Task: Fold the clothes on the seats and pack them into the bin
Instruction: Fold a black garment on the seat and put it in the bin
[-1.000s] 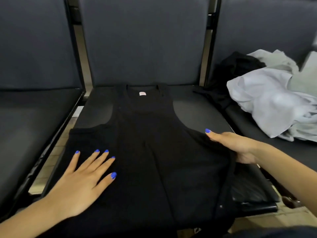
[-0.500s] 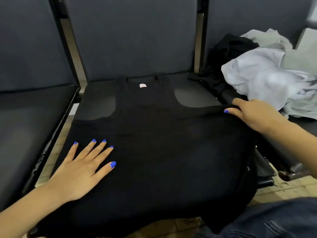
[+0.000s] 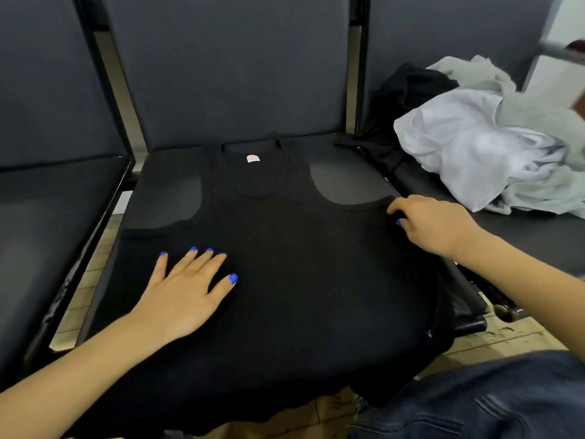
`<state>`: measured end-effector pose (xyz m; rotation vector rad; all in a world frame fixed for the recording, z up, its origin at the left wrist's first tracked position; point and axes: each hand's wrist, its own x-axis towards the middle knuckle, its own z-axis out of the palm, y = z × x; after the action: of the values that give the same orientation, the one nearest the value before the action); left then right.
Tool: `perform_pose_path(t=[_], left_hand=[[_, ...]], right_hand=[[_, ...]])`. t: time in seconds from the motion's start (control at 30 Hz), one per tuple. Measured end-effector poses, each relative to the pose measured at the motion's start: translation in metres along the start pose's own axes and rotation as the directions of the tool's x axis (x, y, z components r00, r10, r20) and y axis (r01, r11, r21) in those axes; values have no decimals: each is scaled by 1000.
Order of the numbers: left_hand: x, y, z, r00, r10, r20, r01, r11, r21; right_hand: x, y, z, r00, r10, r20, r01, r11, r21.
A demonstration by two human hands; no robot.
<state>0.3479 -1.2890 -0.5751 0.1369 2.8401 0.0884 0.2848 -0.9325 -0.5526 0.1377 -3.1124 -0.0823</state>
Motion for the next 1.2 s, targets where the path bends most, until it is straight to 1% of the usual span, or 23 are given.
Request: perform_pose_path(t=[0.07,0.1,0.13,0.17,0.2,0.23,0.27,0.33,0.37,0.43,0.5,0.6,0.63,0.7,0.73,0.8,0.9,1.0,1.03,1.07,1.13,1.17,1.2], left_hand=[[13,1,5,1000,4,12,-5,999,32],[20,-1,6,1000,0,4,0,999,37],[25,-3,6,1000,-6,-10,7,999,37],[29,-6,6,1000,-13,-24,14,999,39],[33,-10,6,999,-19,-34,21,998,51],[36,-13,7,999,-22,-38,25,997,69],[38,-16,8,999,-23,-39,26,996,85],[41,-19,9,999,-23,-37,26,994,104],[41,-20,10,999,-23,-36,27,993,113],[42,-21,10,999,-23,-37,28,991,130],[42,-22,10,999,-20,-41,26,989,143],[42,-23,11,999,-20,-43,26,989,142],[42,-23,11,999,-22,-44,28,989,143],[42,-22,11,999,-23,-44,29,989,146],[42,-22,11,999,-23,-43,30,988,148],[42,-22,11,999,-25,-39,30,988,150],[43,-23,11,999,-24,-40,30,989,143],[44,-25,12,999,-25,-40,31,988,149],[45,-25,13,999,-25,-41,31,988,151],[45,-25,13,999,-25,-41,31,988,150],[45,-26,14,999,-24,-45,30,989,147],[45,-26,14,999,-23,-46,29,989,146],[46,-27,14,999,-22,-46,28,989,146]], right_hand=[[-5,-7,-3,1000,0,-30,-3,997,-78],[-10,-11,-7,999,-32,-27,29,994,-105],[-15,-15,-10,995,-97,5,97,987,-129],[-20,-20,-12,981,-177,80,187,973,-137],[-27,-26,-14,951,-254,177,275,956,-103],[-36,-32,-15,905,-322,277,343,939,-30],[-44,-38,-16,852,-374,366,371,925,82],[-58,-44,-17,769,-426,476,296,898,326],[-63,-47,-16,748,-450,489,284,882,377],[-67,-44,-11,727,-477,494,370,878,303],[-67,-37,-12,709,-440,550,401,894,199],[-68,-20,-18,685,-286,671,412,910,-33],[-69,-15,-20,691,-216,690,398,910,-113],[-70,-8,-26,724,-81,685,326,915,-237],[-70,-4,-29,737,-21,676,285,916,-283],[-69,3,-34,740,69,669,213,919,-330],[-70,10,-41,711,113,694,143,943,-300],[-71,10,-45,666,54,744,144,969,-199],[-71,8,-45,665,15,747,142,979,-145],[-72,5,-44,682,-33,730,139,987,-85],[-72,-2,-40,747,-120,654,150,989,10],[-71,-4,-37,765,-139,628,164,986,18],[-71,-4,-36,768,-132,627,172,985,-3]])
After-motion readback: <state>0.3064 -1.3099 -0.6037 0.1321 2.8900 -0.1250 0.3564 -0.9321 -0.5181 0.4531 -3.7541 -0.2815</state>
